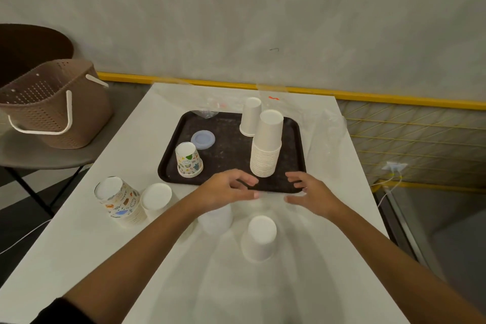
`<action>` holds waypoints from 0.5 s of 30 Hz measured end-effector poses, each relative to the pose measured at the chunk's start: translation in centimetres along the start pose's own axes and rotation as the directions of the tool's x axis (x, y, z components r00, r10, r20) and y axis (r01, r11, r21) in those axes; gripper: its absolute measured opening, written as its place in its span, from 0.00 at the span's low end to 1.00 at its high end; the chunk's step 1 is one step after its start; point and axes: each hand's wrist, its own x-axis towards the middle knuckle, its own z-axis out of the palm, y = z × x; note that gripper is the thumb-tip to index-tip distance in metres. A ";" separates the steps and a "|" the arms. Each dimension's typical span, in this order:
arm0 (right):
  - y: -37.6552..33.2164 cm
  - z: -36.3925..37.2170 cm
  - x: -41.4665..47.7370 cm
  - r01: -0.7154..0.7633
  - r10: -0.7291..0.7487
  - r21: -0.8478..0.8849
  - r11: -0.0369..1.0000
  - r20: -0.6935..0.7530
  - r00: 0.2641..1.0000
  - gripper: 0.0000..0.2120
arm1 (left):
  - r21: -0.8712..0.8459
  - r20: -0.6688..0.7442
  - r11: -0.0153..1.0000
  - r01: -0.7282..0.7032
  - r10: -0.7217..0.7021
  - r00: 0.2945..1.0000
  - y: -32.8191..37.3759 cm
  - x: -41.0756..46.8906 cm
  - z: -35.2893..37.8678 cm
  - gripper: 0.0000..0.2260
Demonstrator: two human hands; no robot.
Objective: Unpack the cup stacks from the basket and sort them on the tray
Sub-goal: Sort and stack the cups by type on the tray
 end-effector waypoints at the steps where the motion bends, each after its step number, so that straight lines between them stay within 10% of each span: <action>1: 0.5 0.4 -0.7 0.008 -0.008 -0.032 0.999 0.012 1.000 0.30 | 0.008 0.017 1.000 0.005 -0.005 1.000 -0.4 -0.3 0.3 0.12; 15: 0.9 8.3 -5.4 -0.041 0.031 0.076 0.996 0.128 0.991 0.36 | 0.204 0.172 0.979 0.028 -0.064 0.983 -2.9 -1.9 3.9 0.29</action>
